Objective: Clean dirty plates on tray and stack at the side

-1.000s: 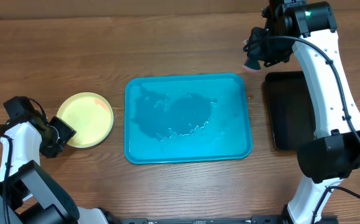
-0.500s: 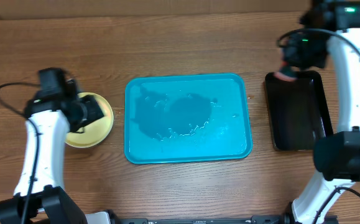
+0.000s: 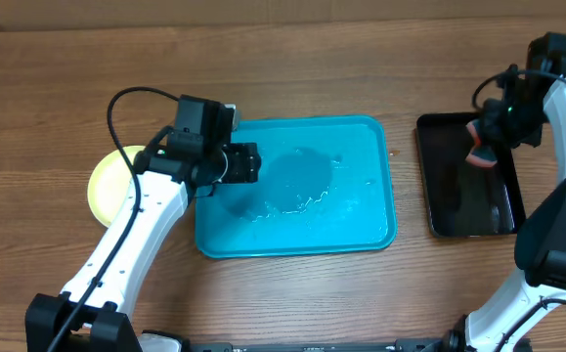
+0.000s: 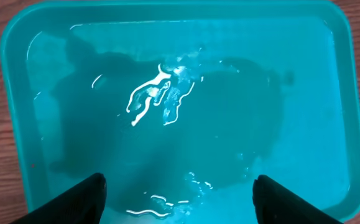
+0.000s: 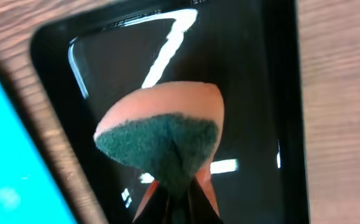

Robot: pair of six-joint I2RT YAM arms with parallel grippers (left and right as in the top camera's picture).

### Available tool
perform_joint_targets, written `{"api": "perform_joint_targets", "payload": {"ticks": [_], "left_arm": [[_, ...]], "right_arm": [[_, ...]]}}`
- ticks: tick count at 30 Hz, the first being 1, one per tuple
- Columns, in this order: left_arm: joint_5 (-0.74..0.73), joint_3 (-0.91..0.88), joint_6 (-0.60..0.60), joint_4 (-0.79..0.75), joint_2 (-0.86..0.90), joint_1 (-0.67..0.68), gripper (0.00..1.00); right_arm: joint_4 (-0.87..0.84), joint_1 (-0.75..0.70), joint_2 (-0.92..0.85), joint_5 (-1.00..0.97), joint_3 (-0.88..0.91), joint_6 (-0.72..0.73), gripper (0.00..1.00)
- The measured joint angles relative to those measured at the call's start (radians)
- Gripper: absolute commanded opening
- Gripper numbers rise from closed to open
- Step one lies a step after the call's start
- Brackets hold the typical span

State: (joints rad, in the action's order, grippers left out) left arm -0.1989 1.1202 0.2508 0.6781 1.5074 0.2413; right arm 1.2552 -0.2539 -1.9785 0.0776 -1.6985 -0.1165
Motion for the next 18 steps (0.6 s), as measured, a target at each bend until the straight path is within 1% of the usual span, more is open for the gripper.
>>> {"api": "perform_joint_targets", "payload": {"ticks": [3, 4, 5, 7, 9, 11, 12, 13, 15, 16, 18], "left_arm": [[0.0, 0.0, 0.0, 0.003, 0.002, 0.002, 0.77], [0.0, 0.0, 0.0, 0.002, 0.006, 0.001, 0.77], [0.0, 0.0, 0.0, 0.003, 0.01, 0.002, 0.77], [0.0, 0.0, -0.001, 0.003, 0.019, 0.002, 0.79], [0.0, 0.0, -0.008, 0.003, 0.023, 0.001, 0.83], [0.0, 0.0, -0.019, 0.003, 0.024, 0.001, 1.0], [0.0, 0.0, -0.018, 0.002, 0.024, 0.001, 1.0], [0.001, 0.0, -0.023, 0.002, 0.024, 0.001, 1.0], [0.002, 0.0, -0.023, 0.003, 0.024, 0.001, 1.0], [0.003, 0.0, -0.023, 0.005, 0.024, 0.001, 1.0], [0.009, 0.0, -0.023, 0.012, 0.024, 0.001, 1.0]], "right_arm": [[-0.088, 0.0, 0.0, 0.0, 0.104, -0.052, 0.04], [-0.114, 0.0, 0.0, -0.003, 0.147, -0.07, 0.06], [-0.135, 0.0, -0.001, -0.007, 0.182, -0.081, 0.1], [-0.178, 0.0, 0.0, -0.019, 0.236, -0.098, 0.28], [-0.19, 0.0, 0.0, -0.029, 0.265, -0.102, 0.35], [-0.185, 0.0, 0.0, -0.033, 0.262, -0.101, 0.4], [-0.163, 0.0, 0.0, -0.033, 0.252, -0.095, 0.41], [-0.133, 0.0, 0.0, -0.032, 0.235, -0.083, 0.45], [-0.056, 0.0, 0.001, -0.025, 0.161, -0.052, 0.66], [-0.032, 0.0, 0.002, -0.016, 0.115, -0.043, 0.79], [0.014, 0.001, 0.011, 0.016, 0.019, -0.035, 1.0]]}}
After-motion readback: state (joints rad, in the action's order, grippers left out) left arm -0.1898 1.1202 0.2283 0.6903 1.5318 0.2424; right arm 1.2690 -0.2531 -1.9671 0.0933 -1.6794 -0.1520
